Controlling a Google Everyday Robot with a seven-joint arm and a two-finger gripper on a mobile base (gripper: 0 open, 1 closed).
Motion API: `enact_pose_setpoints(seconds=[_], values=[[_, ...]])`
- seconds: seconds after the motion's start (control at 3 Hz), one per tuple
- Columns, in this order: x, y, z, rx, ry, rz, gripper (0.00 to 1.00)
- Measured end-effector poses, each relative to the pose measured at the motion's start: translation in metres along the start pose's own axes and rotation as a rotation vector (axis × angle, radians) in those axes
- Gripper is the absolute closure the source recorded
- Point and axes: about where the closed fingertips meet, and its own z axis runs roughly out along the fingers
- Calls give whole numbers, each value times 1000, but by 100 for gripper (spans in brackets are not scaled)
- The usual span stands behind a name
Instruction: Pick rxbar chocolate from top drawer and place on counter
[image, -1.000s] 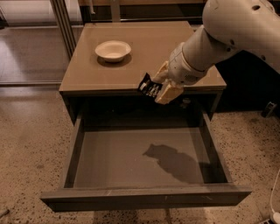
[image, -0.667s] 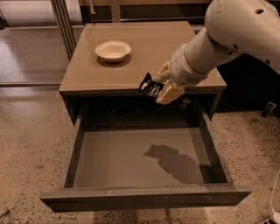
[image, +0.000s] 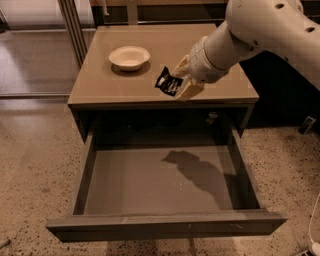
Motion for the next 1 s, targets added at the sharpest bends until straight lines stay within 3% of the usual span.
enact_pose_setpoints(seconds=[1.0], values=[[33,-85,50,50,-68,-4,100]])
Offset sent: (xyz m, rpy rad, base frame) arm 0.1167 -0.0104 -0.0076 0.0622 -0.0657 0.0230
